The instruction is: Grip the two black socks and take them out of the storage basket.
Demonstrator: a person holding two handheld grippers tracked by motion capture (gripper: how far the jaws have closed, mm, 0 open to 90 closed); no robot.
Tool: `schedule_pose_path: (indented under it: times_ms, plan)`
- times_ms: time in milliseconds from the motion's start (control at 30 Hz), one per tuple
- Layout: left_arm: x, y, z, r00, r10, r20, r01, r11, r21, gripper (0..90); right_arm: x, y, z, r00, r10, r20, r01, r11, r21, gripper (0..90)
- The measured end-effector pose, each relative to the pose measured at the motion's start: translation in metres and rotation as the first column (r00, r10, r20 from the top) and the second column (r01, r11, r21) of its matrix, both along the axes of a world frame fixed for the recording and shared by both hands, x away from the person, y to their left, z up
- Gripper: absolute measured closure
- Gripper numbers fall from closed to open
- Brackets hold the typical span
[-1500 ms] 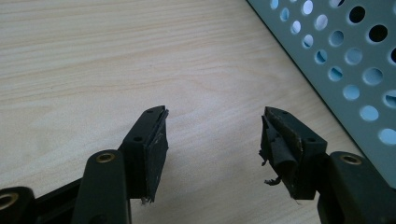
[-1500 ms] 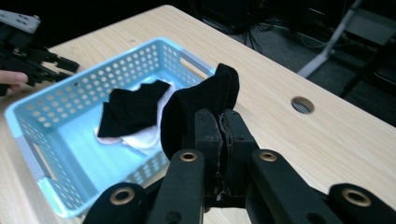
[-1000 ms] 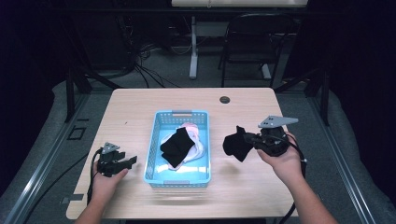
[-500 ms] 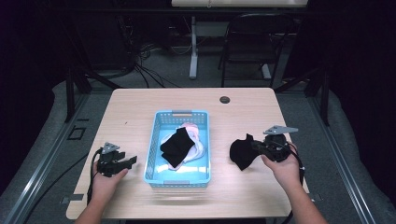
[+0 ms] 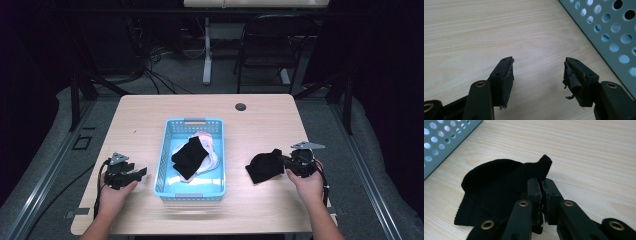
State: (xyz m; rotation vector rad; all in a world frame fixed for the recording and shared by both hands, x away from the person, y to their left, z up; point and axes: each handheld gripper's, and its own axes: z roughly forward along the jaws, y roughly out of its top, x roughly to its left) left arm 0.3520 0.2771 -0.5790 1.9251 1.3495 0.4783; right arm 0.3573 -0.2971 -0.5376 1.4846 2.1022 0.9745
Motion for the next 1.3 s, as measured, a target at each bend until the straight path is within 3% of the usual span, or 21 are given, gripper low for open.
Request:
schedule_pose_path:
  times_ms: [433, 633, 867, 1100, 1200, 1300]
  plan:
    - [0.0, 0.001, 0.0, 1.0, 0.005, 0.001, -0.005, 1.0, 0.001, 41.2, -0.012, -0.003, 0.006, 0.9978, -0.035, 0.056, 0.035, 0.9993, 0.015, 61.5]
    - [0.0, 0.001, 0.0, 1.0, 0.004, 0.003, -0.004, 1.0, -0.001, 41.2, -0.013, 0.0, 0.012, 0.9969, -0.02, 0.076, 0.02, 0.9998, -0.001, 56.1]
    - [0.0, 0.001, 0.0, 1.0, 0.007, 0.003, -0.007, 1.0, -0.001, 41.2, -0.009, 0.006, 0.023, 0.9968, 0.004, 0.079, -0.005, 0.9999, 0.015, 45.7]
    - [0.001, 0.002, 0.0, 1.0, 0.005, -0.001, -0.005, 1.0, -0.006, 41.2, -0.005, 0.013, 0.035, 0.9933, 0.039, 0.108, -0.041, 0.9991, 0.011, 44.5]
    - [0.001, 0.002, 0.0, 1.0, 0.005, 0.005, -0.005, 1.0, -0.007, 41.2, -0.003, 0.018, 0.038, 0.9931, 0.063, 0.098, -0.064, 0.998, 0.001, 46.9]
    - [0.001, 0.002, 0.001, 1.0, 0.005, 0.007, -0.004, 0.9999, -0.011, 41.2, -0.001, 0.029, 0.045, 0.989, 0.082, 0.123, -0.079, 0.9963, -0.034, 50.2]
